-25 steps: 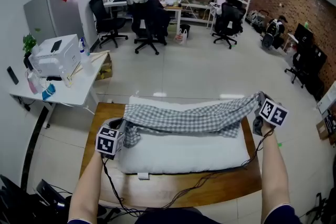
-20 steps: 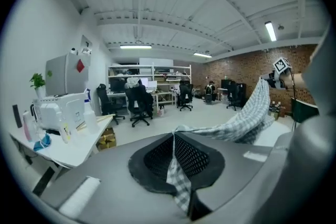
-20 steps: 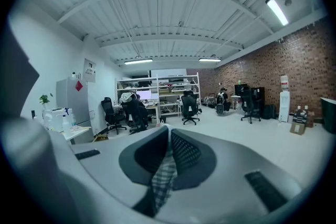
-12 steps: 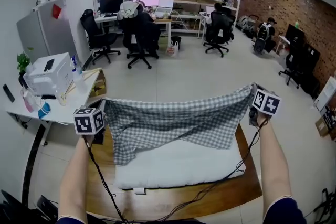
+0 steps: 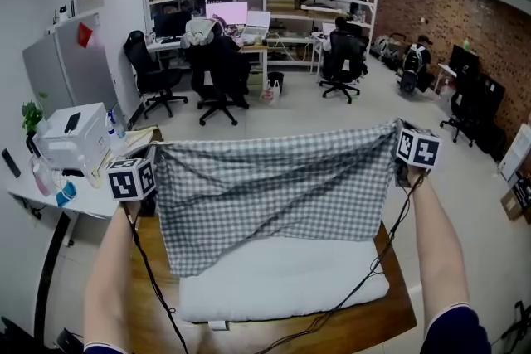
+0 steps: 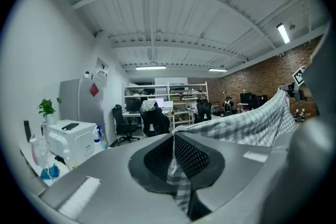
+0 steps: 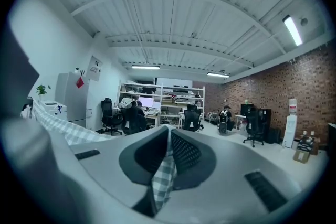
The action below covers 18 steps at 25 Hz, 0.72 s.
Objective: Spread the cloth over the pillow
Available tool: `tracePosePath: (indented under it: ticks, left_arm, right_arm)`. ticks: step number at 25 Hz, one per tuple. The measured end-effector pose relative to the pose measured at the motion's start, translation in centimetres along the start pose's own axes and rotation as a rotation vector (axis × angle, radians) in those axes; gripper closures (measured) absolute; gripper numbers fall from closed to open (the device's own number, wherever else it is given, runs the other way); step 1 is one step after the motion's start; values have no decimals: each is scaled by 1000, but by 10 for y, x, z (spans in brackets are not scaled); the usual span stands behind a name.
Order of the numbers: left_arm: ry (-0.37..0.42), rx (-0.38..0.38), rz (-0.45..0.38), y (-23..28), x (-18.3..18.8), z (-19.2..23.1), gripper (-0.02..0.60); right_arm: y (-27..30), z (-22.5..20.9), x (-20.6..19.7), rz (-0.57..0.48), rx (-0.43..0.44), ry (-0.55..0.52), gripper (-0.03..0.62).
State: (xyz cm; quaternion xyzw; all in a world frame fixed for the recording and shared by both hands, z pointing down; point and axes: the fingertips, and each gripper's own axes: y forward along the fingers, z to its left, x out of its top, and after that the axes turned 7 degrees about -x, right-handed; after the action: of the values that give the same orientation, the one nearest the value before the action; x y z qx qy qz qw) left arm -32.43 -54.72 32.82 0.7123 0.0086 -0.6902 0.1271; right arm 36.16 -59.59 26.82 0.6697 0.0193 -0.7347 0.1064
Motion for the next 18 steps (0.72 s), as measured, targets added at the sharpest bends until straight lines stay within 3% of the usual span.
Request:
tracePosePath:
  ticks: [9, 18]
  left_arm:
    - [-39, 21, -27, 33, 49, 15, 566]
    - [-16, 51, -56, 58, 87, 29, 566]
  right_arm:
    - [25, 4, 24, -51, -10, 7, 569]
    - [43, 8, 53, -101, -19, 10, 569]
